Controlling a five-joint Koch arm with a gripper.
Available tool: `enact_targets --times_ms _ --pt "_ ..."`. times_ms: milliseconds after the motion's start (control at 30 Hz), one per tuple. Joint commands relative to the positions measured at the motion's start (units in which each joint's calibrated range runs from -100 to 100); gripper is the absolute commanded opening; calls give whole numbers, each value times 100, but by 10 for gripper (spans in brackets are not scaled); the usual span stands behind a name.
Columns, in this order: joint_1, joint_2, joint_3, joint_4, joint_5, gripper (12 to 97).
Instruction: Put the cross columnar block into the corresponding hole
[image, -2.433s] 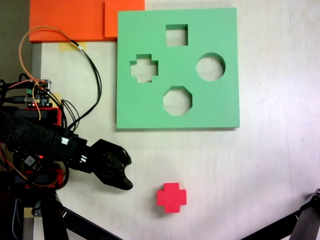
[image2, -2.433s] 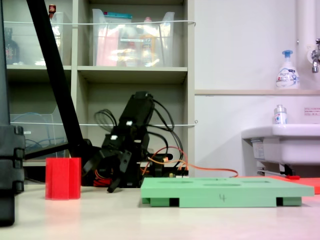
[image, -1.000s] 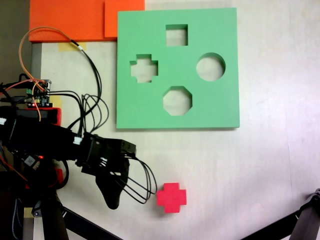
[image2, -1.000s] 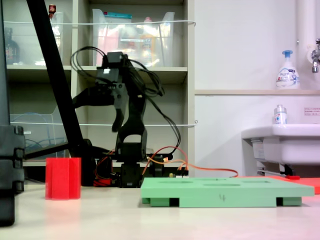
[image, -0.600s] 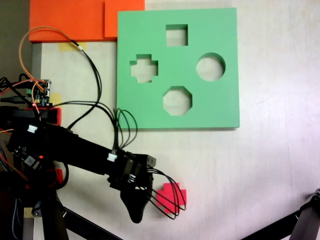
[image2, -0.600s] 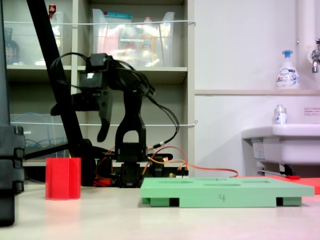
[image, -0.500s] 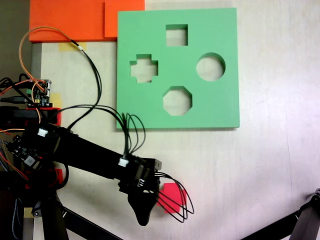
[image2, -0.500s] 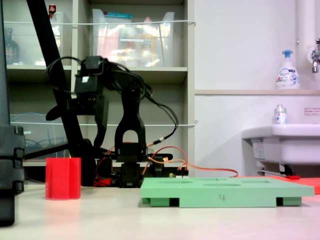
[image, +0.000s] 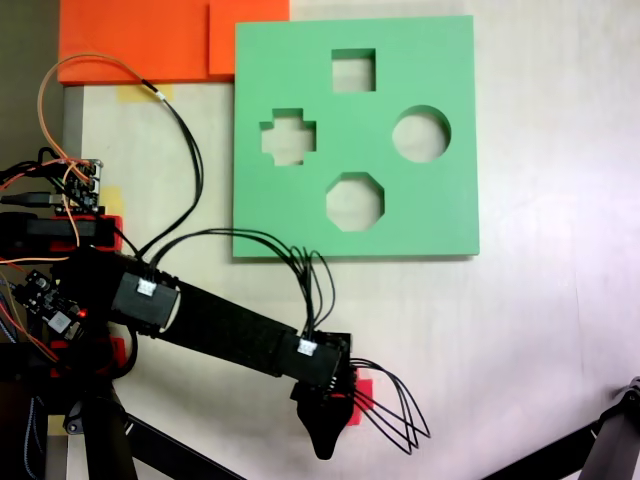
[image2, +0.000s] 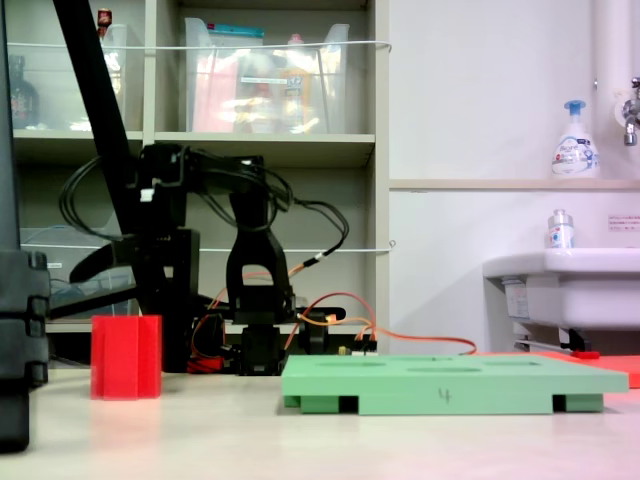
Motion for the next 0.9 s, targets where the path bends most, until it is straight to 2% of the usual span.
enact_targets --times_ms 0,433,600,667,800,867 --pt "-44 170 462 -298 -59 954" --pt "-103 1147 751 -231 -210 939" --pt "-103 1189 751 -231 -210 772" --pt "-103 1189 751 -231 -210 641" --pt "-103 1189 691 -298 -210 559" --pt "-98 1161 601 -317 -210 489"
